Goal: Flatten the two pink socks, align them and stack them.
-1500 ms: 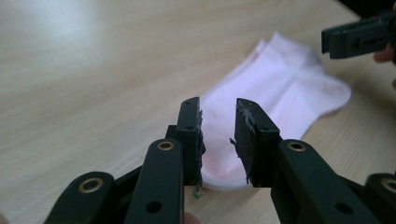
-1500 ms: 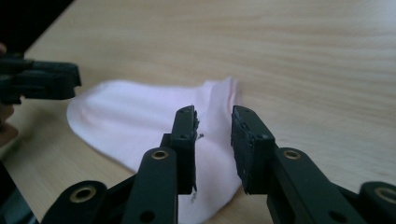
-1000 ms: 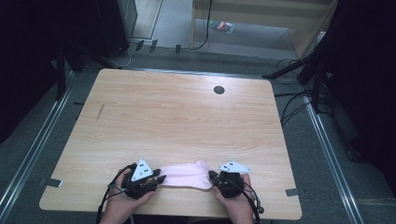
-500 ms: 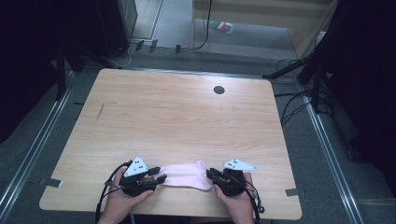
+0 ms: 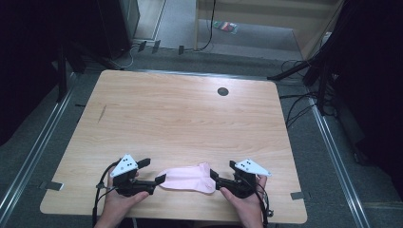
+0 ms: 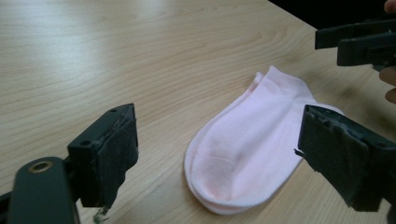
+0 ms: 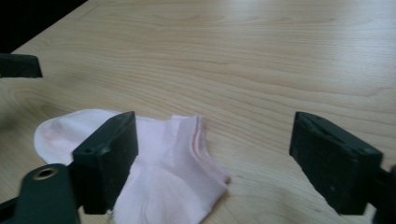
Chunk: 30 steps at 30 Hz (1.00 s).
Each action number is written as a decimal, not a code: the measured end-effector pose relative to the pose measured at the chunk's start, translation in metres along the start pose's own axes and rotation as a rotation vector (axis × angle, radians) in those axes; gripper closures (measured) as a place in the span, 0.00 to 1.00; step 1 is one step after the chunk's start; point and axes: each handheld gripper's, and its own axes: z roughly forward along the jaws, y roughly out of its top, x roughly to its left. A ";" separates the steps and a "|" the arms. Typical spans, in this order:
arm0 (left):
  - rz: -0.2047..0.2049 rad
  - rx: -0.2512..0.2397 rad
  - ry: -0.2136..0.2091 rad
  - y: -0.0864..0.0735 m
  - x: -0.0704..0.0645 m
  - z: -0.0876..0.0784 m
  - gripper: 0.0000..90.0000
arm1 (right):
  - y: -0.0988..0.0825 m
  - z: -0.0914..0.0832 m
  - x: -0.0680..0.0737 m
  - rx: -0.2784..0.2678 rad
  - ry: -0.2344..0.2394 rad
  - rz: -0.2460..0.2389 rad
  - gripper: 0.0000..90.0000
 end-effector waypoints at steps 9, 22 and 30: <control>-0.023 -0.020 0.016 0.003 0.016 -0.013 0.00 | 0.002 -0.006 -0.009 -0.002 -0.015 0.013 0.15; -0.079 -0.043 0.099 0.000 0.051 -0.035 0.00 | 0.003 -0.021 -0.035 -0.020 -0.067 0.037 0.15; -0.072 -0.010 0.193 -0.006 0.070 -0.048 0.00 | 0.000 -0.028 -0.049 -0.016 -0.103 0.040 0.16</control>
